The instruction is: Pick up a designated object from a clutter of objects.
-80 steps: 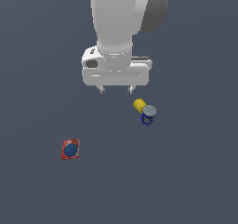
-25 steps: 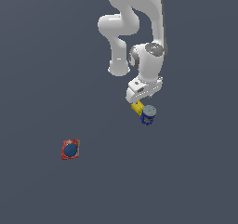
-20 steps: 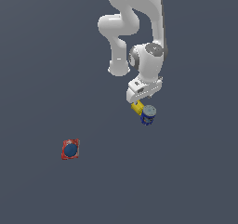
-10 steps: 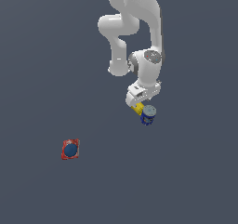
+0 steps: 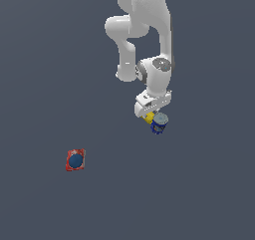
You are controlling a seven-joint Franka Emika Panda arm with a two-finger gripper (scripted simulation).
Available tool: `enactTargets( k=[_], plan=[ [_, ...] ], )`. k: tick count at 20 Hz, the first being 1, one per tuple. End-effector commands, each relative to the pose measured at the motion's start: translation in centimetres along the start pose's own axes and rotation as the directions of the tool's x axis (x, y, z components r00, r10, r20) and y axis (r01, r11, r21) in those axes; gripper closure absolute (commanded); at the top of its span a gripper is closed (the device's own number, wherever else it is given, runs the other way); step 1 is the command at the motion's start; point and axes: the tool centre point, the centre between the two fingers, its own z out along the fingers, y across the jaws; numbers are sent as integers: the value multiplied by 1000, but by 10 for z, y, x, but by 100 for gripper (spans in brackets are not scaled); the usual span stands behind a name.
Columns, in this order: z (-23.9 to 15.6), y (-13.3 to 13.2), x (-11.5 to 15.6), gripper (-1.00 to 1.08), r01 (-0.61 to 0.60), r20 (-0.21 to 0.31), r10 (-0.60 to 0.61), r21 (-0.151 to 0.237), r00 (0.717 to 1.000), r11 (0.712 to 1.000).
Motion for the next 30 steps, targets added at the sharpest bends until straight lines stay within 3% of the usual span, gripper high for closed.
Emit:
enactTargets(
  k=[1,18,30],
  plan=[
    [9,-9,-9,108,12,27,-13,10,1000,1000],
    [-14,-4,3,108,0,0,0,0,1000,1000],
    [-84,-27,16,108,4,6,-4,4,1000,1000]
  ],
)
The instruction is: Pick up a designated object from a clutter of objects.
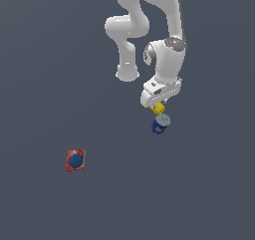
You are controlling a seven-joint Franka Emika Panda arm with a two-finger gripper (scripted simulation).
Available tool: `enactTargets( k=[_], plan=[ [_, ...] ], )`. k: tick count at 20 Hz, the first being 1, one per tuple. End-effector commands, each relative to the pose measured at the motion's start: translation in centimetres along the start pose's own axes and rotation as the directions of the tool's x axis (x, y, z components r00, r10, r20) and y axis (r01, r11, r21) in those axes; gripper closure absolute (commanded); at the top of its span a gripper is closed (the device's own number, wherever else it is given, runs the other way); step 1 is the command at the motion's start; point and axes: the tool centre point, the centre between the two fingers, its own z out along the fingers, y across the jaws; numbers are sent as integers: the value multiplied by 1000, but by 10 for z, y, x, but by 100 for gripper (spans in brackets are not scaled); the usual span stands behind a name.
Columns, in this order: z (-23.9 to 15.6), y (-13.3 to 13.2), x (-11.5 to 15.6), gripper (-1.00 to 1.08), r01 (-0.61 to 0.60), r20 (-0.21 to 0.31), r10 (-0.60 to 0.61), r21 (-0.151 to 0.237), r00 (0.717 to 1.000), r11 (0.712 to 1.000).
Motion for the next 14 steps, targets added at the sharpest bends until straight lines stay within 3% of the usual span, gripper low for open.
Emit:
enactTargets(
  k=[1,14],
  plan=[
    [-21,-7,4,108,2,-1,-2,1,1000,1000],
    [-130,-40,26,108,7,8,-7,5,1000,1000]
  ],
)
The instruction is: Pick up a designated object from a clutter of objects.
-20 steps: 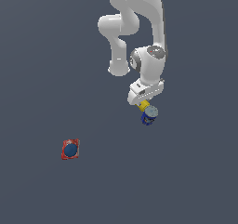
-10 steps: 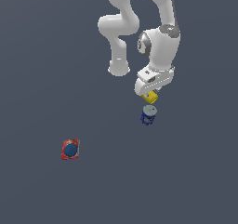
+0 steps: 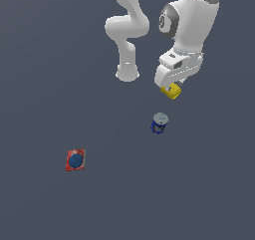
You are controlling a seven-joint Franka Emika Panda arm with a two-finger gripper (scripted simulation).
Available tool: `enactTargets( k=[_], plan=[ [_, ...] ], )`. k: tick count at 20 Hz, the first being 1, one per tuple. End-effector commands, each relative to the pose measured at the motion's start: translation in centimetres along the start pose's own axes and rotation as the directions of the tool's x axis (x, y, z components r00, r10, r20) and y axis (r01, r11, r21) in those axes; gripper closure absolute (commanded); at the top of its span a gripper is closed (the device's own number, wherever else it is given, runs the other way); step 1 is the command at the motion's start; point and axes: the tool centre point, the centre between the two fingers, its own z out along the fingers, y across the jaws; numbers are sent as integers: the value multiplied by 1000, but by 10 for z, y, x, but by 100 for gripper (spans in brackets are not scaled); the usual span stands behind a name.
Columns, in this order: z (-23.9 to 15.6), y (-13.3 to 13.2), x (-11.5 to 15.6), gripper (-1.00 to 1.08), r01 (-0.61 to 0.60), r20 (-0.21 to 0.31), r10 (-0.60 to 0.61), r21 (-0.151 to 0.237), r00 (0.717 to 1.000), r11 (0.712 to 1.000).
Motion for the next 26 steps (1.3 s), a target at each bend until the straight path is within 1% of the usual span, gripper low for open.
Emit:
enactTargets(
  k=[1,8,13,20,26],
  plan=[
    [-22,-7,4,108,1,2,-1,0,1000,1000],
    [-83,-24,18,108,2,7,-2,1,1000,1000],
    [-116,-33,27,108,3,9,-3,1,1000,1000],
    [-143,-41,35,108,3,11,-3,1,1000,1000],
    [-148,-42,38,108,3,12,-3,1,1000,1000]
  ],
)
